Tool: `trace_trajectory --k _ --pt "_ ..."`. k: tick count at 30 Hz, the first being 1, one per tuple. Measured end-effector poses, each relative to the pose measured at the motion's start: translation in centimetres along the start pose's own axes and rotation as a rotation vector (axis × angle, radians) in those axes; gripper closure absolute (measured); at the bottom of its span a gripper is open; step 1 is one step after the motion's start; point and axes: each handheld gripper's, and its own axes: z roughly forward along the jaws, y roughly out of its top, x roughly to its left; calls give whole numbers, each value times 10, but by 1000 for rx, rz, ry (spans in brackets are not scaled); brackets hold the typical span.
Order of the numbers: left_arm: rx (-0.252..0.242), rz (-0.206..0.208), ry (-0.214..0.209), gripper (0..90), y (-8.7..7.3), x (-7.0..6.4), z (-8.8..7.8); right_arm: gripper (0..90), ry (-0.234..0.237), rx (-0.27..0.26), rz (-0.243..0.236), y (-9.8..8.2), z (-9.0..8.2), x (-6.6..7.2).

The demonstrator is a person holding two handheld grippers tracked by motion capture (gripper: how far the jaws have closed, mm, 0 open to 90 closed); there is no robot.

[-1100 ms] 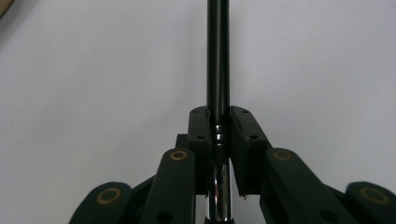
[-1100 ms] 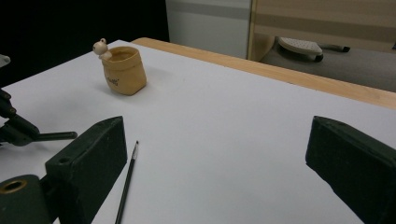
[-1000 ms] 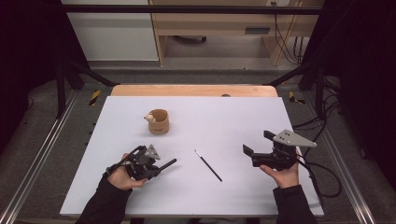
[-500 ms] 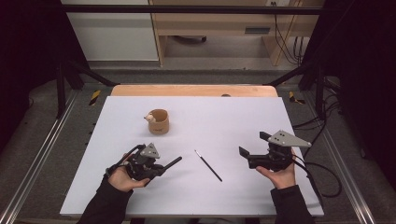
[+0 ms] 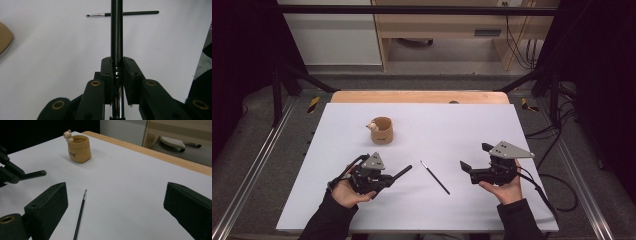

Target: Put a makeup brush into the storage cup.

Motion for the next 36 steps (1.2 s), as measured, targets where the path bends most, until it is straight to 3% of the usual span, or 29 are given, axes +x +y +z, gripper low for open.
trace_trajectory --k 11,18,20,22,30,36 --pt "-33 21 -25 790 13 -2 -6 60 20 31 -51 7 6 14" --pt "-17 54 -26 789 24 -3 -7 64 23 55 -109 17 7 23" --pt "-13 65 -43 789 29 -2 -7 66 28 66 -126 20 8 26" --pt "-26 55 -64 789 32 -2 -5 66 33 77 -146 23 10 29" --pt "-8 81 -68 789 39 0 -4 73 46 123 -209 31 16 42" --pt "0 94 -93 789 44 0 0 85 56 153 -246 34 17 46"
